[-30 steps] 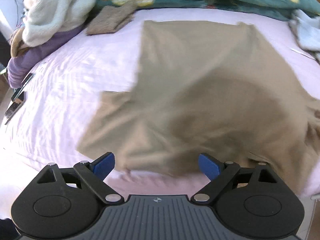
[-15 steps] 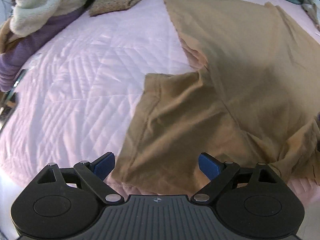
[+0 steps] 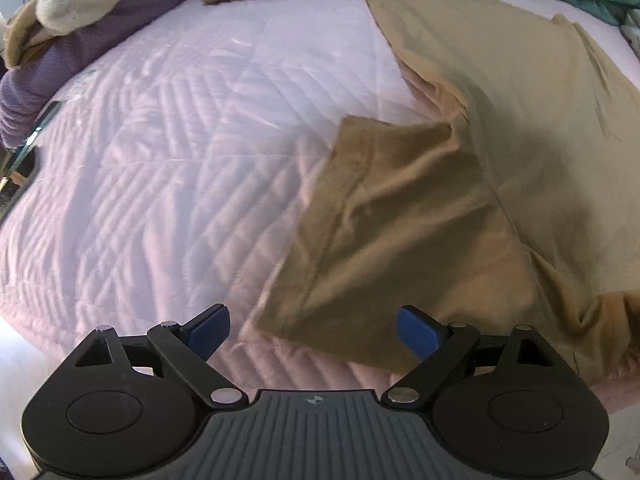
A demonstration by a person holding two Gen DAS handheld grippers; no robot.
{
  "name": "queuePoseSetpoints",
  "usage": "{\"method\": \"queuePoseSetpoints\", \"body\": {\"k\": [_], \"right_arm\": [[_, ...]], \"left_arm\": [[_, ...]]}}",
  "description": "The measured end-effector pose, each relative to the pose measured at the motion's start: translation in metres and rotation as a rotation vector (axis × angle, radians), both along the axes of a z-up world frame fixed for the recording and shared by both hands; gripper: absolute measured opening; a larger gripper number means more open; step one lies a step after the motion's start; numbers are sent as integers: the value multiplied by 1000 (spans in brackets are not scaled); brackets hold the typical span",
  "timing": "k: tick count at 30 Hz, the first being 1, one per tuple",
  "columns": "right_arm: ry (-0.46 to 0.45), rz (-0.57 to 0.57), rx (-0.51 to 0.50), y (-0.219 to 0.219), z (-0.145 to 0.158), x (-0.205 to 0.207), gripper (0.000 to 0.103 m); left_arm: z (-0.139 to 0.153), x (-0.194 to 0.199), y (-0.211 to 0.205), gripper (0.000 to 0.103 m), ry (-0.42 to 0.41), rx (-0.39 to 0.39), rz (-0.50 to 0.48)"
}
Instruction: Fold clothes
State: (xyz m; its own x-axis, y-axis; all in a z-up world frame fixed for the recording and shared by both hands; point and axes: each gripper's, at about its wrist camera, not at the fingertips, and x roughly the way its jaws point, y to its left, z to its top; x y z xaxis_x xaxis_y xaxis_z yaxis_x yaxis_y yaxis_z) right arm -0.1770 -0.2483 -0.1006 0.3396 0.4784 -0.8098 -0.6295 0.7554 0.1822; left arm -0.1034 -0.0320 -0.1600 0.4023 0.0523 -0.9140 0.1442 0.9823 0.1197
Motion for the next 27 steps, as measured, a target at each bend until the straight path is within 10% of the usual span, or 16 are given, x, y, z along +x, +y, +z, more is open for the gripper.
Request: {"method": "queuePoseSetpoints", "body": {"k": [7, 10, 16, 21, 27], "right_arm": [[59, 97, -73, 22, -17, -68, 28], [41, 36, -105, 4, -5, -68, 62], [42, -118, -34, -36, 28, -61, 71], [-11, -23, -61, -24, 33, -76, 73], [-15, -271, -186, -98, 7, -55, 73]], "left_arm": [[26, -15, 12, 92, -1, 19, -15], [32, -20, -3, 92, -13, 23, -53], [37, -18, -57, 92, -48, -17, -156], [31, -15, -97, 92, -46, -50, -216], [15, -30, -162, 92, -59, -83, -363]]}}
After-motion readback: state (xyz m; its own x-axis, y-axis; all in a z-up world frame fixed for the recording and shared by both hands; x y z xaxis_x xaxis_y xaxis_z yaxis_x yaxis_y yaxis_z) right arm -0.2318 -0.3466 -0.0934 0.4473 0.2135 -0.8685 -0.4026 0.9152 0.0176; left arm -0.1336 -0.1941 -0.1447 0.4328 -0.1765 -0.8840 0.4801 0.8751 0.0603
